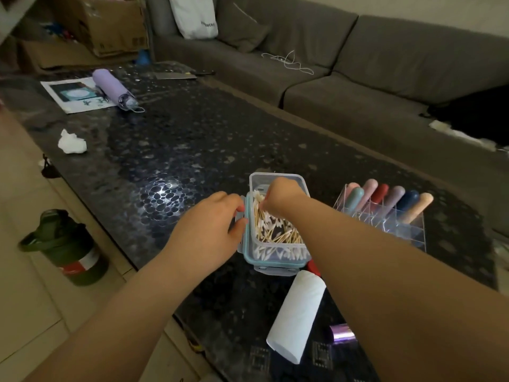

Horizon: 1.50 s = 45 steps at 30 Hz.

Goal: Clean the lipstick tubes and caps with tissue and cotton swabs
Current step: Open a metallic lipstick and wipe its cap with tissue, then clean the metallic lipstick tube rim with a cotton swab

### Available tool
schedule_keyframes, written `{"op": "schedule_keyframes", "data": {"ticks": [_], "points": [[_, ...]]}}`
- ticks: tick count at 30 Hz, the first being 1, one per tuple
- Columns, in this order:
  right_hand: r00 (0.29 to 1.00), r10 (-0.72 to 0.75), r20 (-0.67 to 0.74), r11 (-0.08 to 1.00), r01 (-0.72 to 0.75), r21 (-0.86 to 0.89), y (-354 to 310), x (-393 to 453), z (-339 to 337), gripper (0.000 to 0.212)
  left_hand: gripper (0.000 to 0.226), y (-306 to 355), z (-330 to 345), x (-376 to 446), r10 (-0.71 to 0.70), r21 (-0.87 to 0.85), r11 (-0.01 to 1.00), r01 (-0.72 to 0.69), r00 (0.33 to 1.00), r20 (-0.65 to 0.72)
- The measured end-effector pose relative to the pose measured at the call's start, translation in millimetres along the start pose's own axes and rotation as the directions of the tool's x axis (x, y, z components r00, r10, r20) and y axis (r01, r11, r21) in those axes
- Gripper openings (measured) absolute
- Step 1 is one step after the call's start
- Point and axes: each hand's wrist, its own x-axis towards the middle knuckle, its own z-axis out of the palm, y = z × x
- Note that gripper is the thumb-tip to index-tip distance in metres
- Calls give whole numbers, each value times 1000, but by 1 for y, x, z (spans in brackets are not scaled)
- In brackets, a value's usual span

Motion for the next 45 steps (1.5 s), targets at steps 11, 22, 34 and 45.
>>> {"op": "schedule_keyframes", "data": {"ticks": [11,22,34,45], "points": [[988,-78,-137,965,109,239,15,-36,-47,20,17,17,-9,-9,23,-31,999,-24,999,-48],[886,12,-463,830,250,498,138,-198,-89,8,39,107,22,-27,98,-249,966,-60,985,143],[924,40,-381,780,209,590,209,-188,-26,11,60,144,74,-3,102,23,993,-112,960,260],[816,-308,-489,904,412,116,211,-177,-33,12,39,138,84,2,218,-42,975,-217,976,17]]}}
